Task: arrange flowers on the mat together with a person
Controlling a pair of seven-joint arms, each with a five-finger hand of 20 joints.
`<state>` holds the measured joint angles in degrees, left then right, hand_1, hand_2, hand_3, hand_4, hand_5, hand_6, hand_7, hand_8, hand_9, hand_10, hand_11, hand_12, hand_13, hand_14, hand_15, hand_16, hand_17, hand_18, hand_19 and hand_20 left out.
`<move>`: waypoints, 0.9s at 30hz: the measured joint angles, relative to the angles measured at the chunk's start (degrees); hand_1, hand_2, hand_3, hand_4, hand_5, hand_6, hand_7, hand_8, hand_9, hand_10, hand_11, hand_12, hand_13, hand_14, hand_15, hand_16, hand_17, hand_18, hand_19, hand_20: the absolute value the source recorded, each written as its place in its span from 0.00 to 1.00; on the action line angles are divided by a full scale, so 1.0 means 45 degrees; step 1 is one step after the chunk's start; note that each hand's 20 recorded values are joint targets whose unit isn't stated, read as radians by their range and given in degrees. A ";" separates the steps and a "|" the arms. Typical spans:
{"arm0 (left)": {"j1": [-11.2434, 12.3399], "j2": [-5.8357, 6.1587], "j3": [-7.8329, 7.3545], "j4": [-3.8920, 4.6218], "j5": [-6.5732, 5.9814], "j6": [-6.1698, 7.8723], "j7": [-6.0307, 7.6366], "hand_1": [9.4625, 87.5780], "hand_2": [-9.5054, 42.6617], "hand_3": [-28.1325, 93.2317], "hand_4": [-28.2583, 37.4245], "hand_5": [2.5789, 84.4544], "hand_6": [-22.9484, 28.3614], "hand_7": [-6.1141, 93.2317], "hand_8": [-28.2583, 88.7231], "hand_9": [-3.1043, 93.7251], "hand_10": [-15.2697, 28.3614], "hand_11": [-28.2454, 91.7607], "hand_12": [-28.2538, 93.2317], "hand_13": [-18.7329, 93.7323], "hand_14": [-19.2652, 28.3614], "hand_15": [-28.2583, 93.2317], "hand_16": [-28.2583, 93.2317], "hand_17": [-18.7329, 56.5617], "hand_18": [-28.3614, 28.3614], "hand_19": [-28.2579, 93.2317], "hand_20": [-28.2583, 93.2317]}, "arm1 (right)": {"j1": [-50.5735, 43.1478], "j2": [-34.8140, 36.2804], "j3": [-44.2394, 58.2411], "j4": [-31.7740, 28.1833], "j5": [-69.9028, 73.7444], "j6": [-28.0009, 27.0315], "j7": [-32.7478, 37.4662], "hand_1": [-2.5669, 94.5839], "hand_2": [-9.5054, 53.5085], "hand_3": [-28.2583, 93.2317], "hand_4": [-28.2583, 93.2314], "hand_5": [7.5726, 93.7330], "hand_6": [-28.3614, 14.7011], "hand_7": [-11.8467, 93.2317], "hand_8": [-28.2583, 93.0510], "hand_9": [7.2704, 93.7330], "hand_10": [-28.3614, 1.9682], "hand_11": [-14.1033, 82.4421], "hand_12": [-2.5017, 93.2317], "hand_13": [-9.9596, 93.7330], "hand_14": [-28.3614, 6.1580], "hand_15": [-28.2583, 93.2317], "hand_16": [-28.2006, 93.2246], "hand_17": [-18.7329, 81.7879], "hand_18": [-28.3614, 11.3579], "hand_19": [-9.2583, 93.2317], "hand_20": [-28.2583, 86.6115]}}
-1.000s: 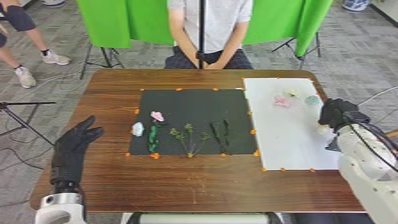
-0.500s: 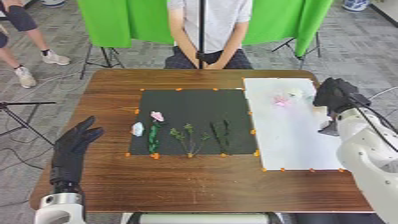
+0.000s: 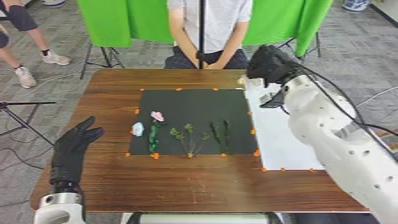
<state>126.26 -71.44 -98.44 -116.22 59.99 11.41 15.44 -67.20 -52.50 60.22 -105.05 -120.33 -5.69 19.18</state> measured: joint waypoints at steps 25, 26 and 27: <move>-0.0428 0.0144 0.0298 0.0248 0.0002 -0.0051 -0.0086 0.15 0.22 0.80 0.01 0.56 0.50 0.18 0.19 0.56 0.69 0.41 0.35 0.51 0.77 0.40 0.23 0.33 0.70 0.32 0.36 | 0.2081 -0.3757 -0.5273 0.2594 -0.2352 -0.1182 -0.1202 0.66 0.00 0.70 0.06 0.87 0.73 0.30 0.29 0.99 0.69 0.20 0.37 1.00 0.83 0.69 0.40 0.80 0.38 1.00 0.56; -0.0460 0.0144 0.0312 0.0270 0.0002 -0.0055 -0.0089 0.15 0.22 0.80 0.01 0.56 0.50 0.18 0.19 0.56 0.69 0.41 0.35 0.51 0.77 0.40 0.23 0.33 0.70 0.32 0.36 | 0.2109 -0.3808 -0.5276 0.2729 -0.2511 -0.1203 -0.1256 0.66 0.00 0.70 0.06 0.87 0.73 0.30 0.29 0.99 0.69 0.20 0.37 1.00 0.83 0.69 0.40 0.80 0.38 1.00 0.56; -0.0492 0.0144 0.0324 0.0292 0.0002 -0.0063 -0.0089 0.15 0.22 0.80 0.01 0.56 0.50 0.18 0.19 0.56 0.69 0.41 0.35 0.51 0.77 0.40 0.23 0.33 0.70 0.32 0.36 | 0.2140 -0.3855 -0.5283 0.2851 -0.2623 -0.1209 -0.1296 0.65 0.00 0.70 0.06 0.87 0.73 0.30 0.29 0.99 0.69 0.20 0.37 1.00 0.83 0.69 0.40 0.80 0.38 1.00 0.56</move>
<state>124.05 -70.79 -96.98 -114.90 59.99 11.13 15.03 -57.57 -69.85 36.45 -92.22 -132.13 -11.13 13.35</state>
